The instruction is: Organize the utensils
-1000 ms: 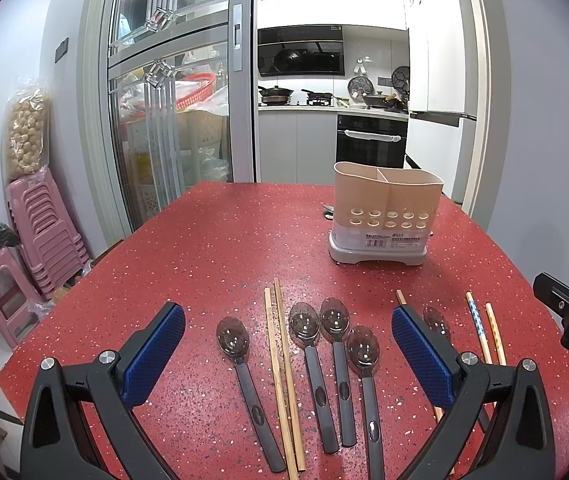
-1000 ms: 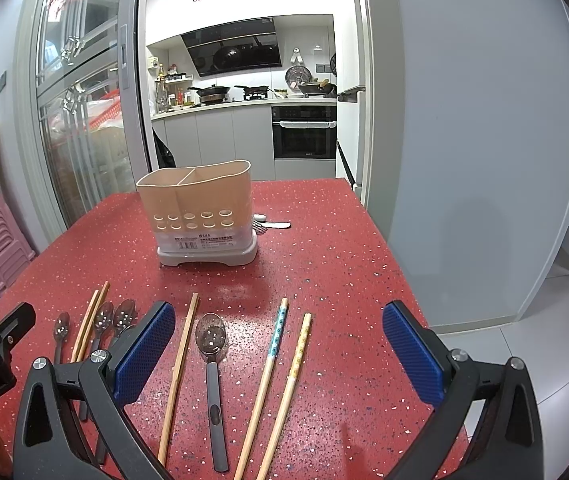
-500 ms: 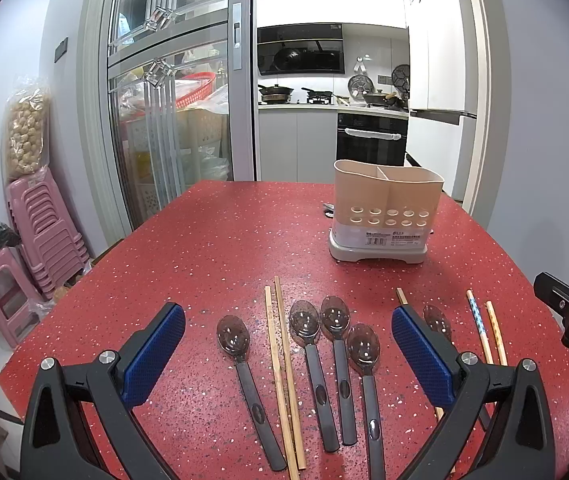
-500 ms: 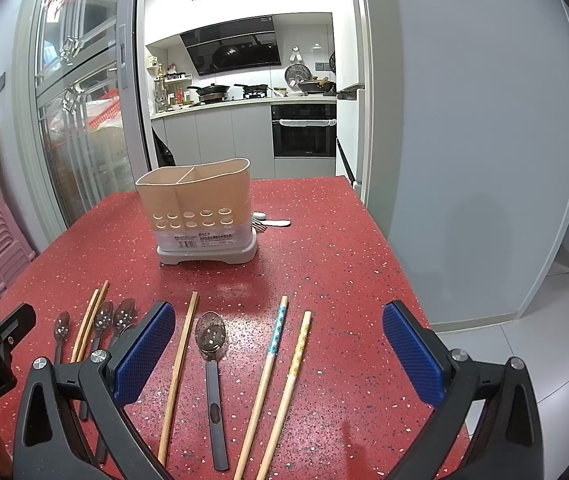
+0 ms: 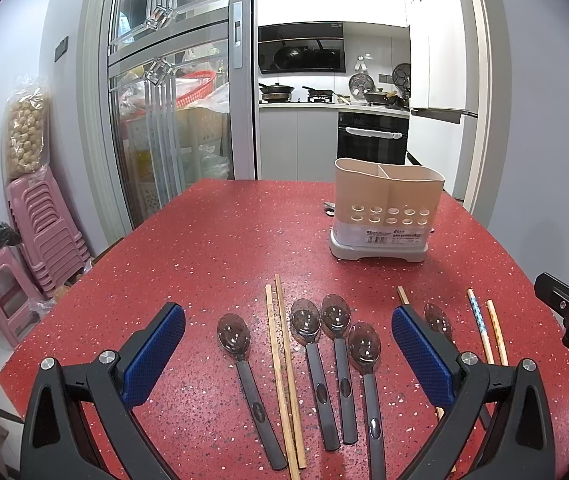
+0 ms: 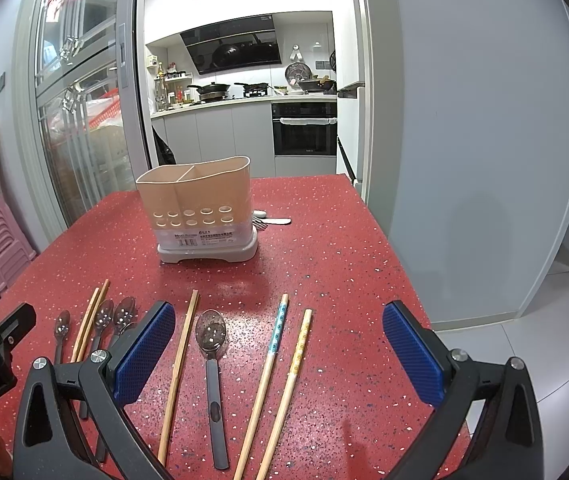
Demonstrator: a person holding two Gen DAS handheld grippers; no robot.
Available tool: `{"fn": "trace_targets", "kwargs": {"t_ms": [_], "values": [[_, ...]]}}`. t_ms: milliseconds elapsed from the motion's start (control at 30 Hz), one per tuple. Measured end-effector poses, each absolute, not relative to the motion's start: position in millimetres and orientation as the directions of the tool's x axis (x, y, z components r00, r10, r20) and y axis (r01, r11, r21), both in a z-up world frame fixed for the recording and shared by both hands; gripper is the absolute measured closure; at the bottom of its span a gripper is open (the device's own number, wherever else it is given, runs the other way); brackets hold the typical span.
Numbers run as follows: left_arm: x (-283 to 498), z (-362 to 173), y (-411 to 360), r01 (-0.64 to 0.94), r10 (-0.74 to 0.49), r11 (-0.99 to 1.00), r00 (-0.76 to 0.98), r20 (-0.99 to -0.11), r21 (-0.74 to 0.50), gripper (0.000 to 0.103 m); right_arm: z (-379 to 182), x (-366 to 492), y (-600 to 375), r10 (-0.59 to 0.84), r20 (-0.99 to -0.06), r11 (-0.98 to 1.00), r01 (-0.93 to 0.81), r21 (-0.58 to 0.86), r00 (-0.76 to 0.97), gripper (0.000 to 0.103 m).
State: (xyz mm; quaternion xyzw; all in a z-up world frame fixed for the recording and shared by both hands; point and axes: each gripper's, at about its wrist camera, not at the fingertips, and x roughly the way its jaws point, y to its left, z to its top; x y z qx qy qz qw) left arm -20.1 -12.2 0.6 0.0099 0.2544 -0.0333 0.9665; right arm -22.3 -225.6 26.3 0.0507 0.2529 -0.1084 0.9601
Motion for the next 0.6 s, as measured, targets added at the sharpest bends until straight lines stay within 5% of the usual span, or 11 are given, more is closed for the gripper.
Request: {"fn": "trace_targets", "kwargs": {"t_ms": [600], "values": [[-17.3,-4.0,-9.2,0.068,-0.055,0.998,0.856,-0.515,0.006,0.0,22.4,-18.4,-225.8,-0.182,-0.513,0.97,0.238,0.044,0.839,0.0]]}}
